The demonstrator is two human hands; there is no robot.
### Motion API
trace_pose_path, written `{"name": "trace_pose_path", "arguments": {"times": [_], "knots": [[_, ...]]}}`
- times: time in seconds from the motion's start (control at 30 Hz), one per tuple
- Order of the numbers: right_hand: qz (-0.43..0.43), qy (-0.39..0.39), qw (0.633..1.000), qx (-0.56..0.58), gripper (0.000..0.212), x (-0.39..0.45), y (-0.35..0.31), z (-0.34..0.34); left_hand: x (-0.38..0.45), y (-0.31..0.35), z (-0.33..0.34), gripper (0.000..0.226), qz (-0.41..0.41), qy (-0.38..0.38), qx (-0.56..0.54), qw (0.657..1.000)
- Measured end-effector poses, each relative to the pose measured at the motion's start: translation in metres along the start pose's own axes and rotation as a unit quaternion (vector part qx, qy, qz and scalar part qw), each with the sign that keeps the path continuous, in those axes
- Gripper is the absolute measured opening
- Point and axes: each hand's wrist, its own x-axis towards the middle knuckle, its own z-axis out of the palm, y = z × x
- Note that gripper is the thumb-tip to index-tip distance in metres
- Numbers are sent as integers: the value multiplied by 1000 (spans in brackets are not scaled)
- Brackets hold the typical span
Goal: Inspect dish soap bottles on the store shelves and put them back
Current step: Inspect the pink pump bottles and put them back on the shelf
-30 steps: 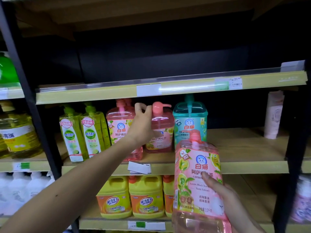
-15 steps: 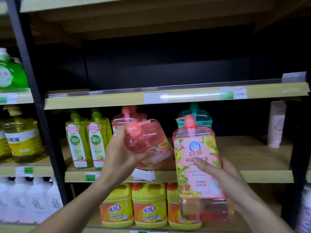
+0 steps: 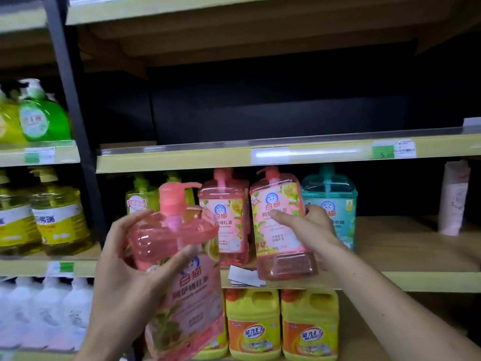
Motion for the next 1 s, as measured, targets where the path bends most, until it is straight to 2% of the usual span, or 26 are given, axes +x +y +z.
{"name": "trace_pose_path", "arguments": {"times": [0.17, 0.4, 0.5, 0.6, 0.8, 1.0], "knots": [[-34, 31, 998, 35, 28, 17, 3, 29, -11, -22, -19, 96, -15, -6, 3, 1000], [-65, 49, 996, 46, 47, 27, 24, 40, -14, -35, -26, 88, -43, -43, -35, 998], [-90, 71, 993, 41, 58, 26, 33, 48, -15, -37, -22, 93, -66, -51, -70, 994], [-112, 85, 990, 24, 60, 27, 39, 53, -18, -40, -15, 91, -79, -62, -95, 990], [-129, 55, 990, -7, 55, 36, 42, 52, -25, -52, -5, 84, -89, -90, -102, 987], [-116, 36, 990, -65, 70, 43, 41, 52, -26, -57, -3, 93, -93, -106, -85, 986]]}}
